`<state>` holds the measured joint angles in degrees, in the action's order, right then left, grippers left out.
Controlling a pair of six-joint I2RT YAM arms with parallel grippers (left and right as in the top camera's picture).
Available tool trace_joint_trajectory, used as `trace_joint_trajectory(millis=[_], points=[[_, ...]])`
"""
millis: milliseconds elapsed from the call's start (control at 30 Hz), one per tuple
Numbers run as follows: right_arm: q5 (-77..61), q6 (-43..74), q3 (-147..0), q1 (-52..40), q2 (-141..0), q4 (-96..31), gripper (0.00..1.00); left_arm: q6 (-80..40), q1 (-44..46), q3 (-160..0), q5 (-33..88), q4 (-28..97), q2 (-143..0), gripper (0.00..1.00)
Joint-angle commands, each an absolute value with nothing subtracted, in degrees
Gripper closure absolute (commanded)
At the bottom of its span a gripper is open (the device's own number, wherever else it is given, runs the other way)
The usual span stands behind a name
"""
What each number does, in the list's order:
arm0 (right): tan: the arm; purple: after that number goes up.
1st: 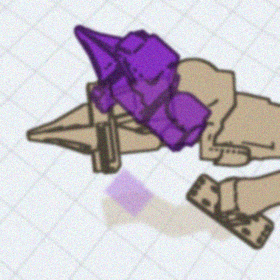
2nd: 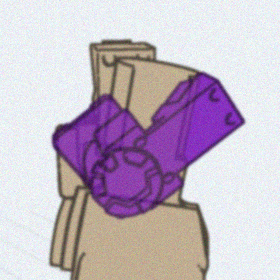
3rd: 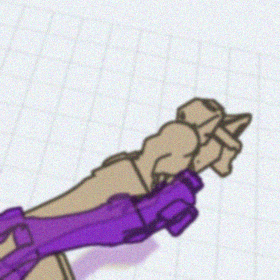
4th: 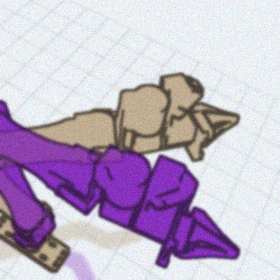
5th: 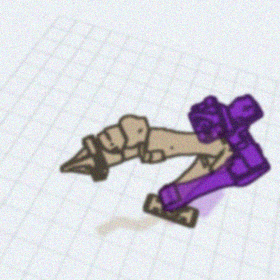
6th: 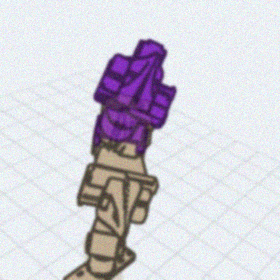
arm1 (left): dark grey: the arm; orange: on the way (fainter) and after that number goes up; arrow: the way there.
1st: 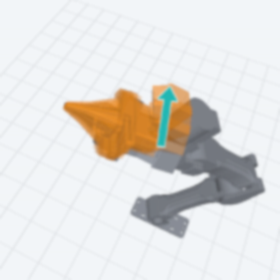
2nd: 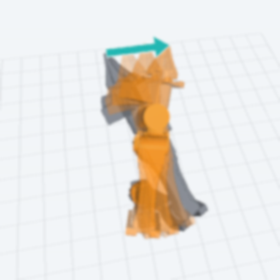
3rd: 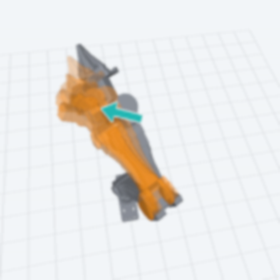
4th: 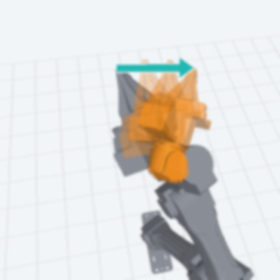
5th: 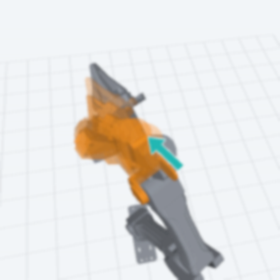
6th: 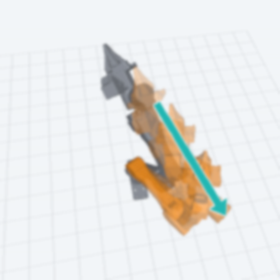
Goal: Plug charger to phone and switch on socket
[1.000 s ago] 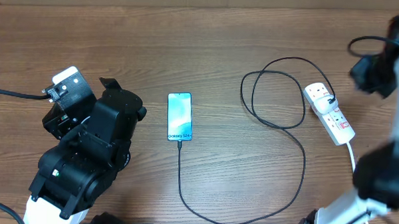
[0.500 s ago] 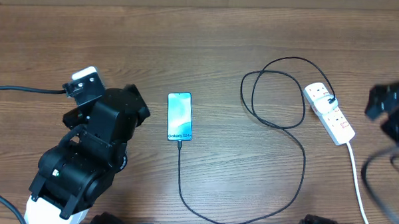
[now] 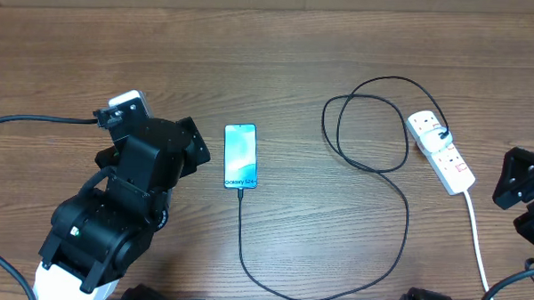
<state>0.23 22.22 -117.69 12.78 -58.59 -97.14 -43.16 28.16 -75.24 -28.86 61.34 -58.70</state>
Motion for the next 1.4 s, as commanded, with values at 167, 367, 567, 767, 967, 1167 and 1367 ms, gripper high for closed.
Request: trace_joint_trajectory(millis=[167,367,567,767,967,1167,1367], points=[[-0.1,22.4,-117.0,13.1,-48.6,-94.1,0.0,-43.7,28.5,-74.7,-28.4,61.3,-58.8,0.0],[-0.1,21.2,-102.4,12.9,-38.3,-82.7,0.0,-43.7,28.5,-74.7,-28.4,61.3,-58.8,0.01],[-0.4,21.3,-67.9,11.8,-23.5,-54.6,0.0,-43.7,28.5,-74.7,-28.4,61.3,-58.8,0.0],[-2.8,22.7,-39.9,11.8,-12.6,-27.1,0.0,-43.7,28.5,-74.7,-28.4,61.3,-58.8,0.01],[-2.1,22.6,-20.1,11.0,-3.7,-8.3,0.0,-43.7,28.5,-74.7,-28.4,61.3,-58.8,0.0],[-1.1,22.6,-11.7,10.4,-0.2,-3.9,0.0,-43.7,28.5,-74.7,-28.4,61.3,-58.8,0.0],[0.6,22.2,-7.6,9.8,-0.2,-3.9,0.0,-43.7,28.5,-74.7,-28.4,61.3,-58.8,0.0]])
